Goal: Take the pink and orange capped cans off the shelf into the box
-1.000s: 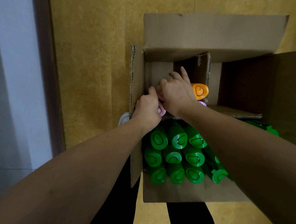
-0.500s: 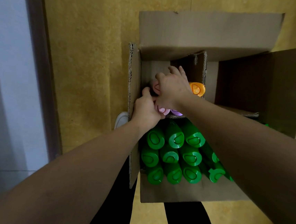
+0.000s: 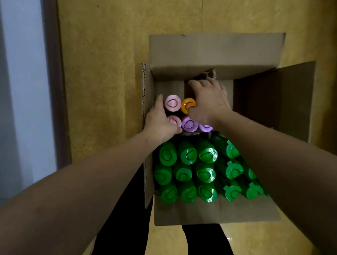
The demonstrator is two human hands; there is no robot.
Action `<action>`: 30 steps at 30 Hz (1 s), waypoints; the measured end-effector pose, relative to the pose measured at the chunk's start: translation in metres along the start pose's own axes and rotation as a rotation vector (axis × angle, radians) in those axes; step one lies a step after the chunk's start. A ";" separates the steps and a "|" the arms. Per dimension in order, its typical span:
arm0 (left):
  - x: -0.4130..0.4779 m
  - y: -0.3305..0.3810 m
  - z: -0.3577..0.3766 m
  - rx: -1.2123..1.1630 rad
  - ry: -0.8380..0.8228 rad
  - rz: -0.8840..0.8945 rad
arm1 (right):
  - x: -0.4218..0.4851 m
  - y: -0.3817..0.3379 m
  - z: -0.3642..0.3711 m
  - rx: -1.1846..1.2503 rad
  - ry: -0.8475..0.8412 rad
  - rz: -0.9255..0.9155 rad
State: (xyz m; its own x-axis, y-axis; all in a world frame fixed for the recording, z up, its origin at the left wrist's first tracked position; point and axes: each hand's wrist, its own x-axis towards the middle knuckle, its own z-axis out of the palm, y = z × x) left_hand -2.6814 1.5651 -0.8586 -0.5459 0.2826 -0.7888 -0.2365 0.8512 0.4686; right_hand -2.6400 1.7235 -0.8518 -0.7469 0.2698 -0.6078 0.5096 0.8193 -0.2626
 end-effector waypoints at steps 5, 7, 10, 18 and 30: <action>-0.038 0.044 -0.026 0.027 0.083 0.111 | -0.039 0.001 -0.066 -0.044 0.049 0.010; -0.063 0.066 -0.039 0.058 0.121 0.167 | -0.060 -0.002 -0.096 -0.039 0.078 -0.008; -0.112 0.101 -0.061 0.128 0.180 0.225 | -0.100 -0.012 -0.144 -0.044 0.127 -0.046; -0.273 0.185 -0.124 0.352 0.328 0.383 | -0.239 -0.052 -0.276 -0.190 0.252 -0.140; -0.551 0.302 -0.240 0.443 0.714 0.687 | -0.465 -0.133 -0.459 -0.333 0.656 -0.154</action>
State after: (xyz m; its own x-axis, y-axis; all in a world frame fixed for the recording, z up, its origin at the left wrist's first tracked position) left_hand -2.6449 1.5603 -0.1865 -0.8264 0.5589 0.0681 0.5312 0.7338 0.4235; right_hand -2.5571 1.7215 -0.1904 -0.9535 0.3010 0.0163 0.3009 0.9536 -0.0048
